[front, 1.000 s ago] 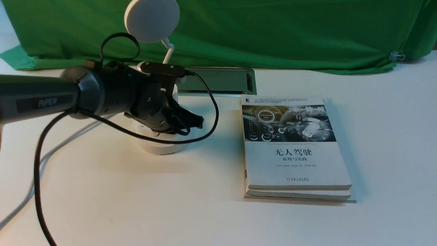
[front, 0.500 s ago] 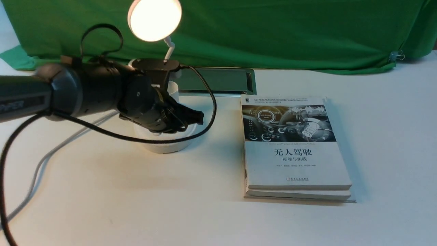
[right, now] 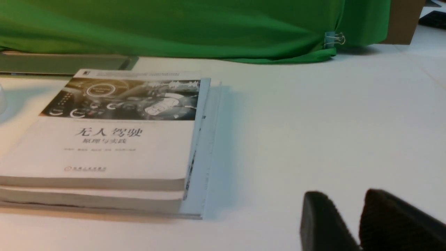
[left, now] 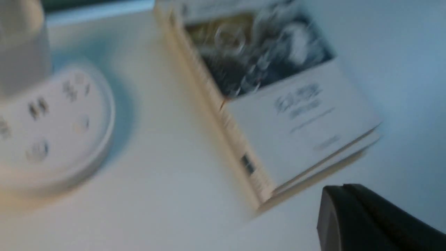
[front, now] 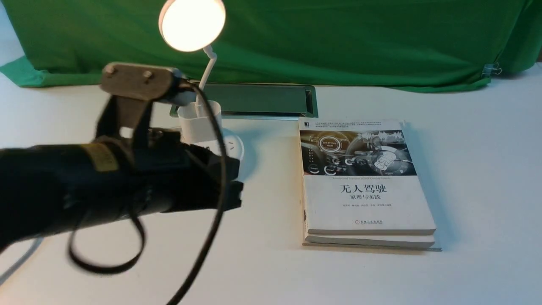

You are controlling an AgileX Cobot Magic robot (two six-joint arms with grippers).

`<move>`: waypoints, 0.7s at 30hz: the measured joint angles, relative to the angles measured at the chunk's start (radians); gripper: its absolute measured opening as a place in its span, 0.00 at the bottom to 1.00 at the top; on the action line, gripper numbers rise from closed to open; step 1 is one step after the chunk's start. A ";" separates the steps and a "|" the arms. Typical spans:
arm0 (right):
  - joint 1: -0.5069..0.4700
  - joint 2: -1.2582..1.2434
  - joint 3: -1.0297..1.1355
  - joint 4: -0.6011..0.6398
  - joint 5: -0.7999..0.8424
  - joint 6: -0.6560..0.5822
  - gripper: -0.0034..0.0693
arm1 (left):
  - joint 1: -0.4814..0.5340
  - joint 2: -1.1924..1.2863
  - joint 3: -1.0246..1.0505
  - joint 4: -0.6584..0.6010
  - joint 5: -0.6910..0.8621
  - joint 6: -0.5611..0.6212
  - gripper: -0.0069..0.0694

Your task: Turn on the desk lamp on the white desktop with your hand.

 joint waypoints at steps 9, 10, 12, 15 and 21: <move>0.000 0.000 0.000 0.000 0.000 0.000 0.37 | -0.020 -0.474 0.189 0.111 -0.178 0.054 0.09; 0.000 0.000 0.000 0.000 0.000 0.000 0.37 | -0.020 -0.504 0.204 0.112 -0.173 0.054 0.09; 0.000 0.000 0.000 0.000 0.000 0.000 0.37 | -0.020 -0.547 0.230 0.116 -0.169 0.054 0.09; 0.000 0.000 0.000 0.000 -0.001 0.000 0.37 | -0.020 -0.583 0.251 0.119 -0.155 0.054 0.09; 0.000 0.000 0.000 0.000 -0.001 0.000 0.37 | -0.021 -0.678 0.256 0.109 0.063 0.061 0.09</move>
